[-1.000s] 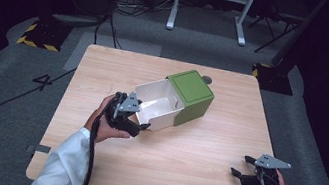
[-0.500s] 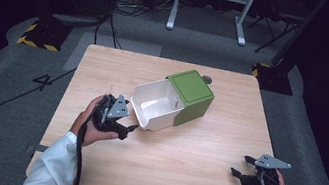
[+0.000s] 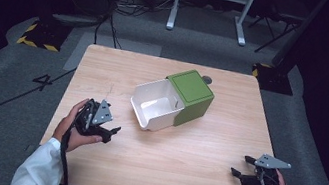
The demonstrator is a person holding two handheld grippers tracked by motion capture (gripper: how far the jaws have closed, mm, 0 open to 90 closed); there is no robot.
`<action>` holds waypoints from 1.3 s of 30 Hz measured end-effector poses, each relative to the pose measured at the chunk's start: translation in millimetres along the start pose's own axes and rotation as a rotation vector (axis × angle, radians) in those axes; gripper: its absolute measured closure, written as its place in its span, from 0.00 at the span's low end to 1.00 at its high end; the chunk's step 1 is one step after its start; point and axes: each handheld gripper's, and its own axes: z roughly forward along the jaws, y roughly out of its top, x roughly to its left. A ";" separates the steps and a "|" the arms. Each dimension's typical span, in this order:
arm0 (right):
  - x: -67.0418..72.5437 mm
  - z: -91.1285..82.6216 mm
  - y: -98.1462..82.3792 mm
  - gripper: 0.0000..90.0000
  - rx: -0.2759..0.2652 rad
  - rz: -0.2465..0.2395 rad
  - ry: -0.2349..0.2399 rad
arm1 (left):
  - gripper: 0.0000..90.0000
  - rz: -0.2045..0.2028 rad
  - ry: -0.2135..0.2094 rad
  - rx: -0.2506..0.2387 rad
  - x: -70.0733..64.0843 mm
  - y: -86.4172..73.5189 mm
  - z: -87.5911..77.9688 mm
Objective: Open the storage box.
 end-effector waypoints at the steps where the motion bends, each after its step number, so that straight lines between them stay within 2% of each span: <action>1: -0.1 0.0 0.0 0.22 0.000 0.001 0.001 | 0.20 -0.006 0.005 0.001 0.3 -2.9 -0.5; 10: -0.9 0.3 0.1 0.22 0.002 0.005 0.005 | 0.19 -0.046 0.004 0.053 -1.4 -29.2 -1.3; 15: -1.0 0.3 0.1 0.22 0.003 0.006 0.006 | 0.20 -0.096 -0.012 0.073 -3.5 -44.6 1.9; 20: -1.0 0.3 0.1 0.22 0.003 0.006 0.006 | 0.19 -0.153 0.001 0.110 -8.0 -58.5 8.2; 27: -0.3 0.1 0.0 0.22 0.001 0.000 0.007 | 0.19 -0.219 -0.015 0.138 -12.3 -76.4 14.5; 29: -0.4 0.2 0.1 0.22 0.002 -0.001 0.008 | 0.19 -0.248 -0.039 0.133 -13.0 -82.1 16.3; 32: -0.2 0.2 0.1 0.22 0.001 0.000 0.009 | 0.19 -0.300 -0.080 0.097 -10.6 -91.4 17.2; 33: 0.1 0.1 0.0 0.22 0.000 -0.001 0.007 | 0.19 -0.304 -0.083 0.089 -9.4 -93.2 17.2; 35: 0.1 0.1 0.1 0.22 0.000 -0.002 0.006 | 0.18 -0.344 -0.095 0.058 -8.5 -99.1 17.8; 39: 0.2 0.1 0.0 0.22 0.000 -0.002 0.007 | 0.18 -0.359 -0.084 0.061 -7.6 -102.0 15.3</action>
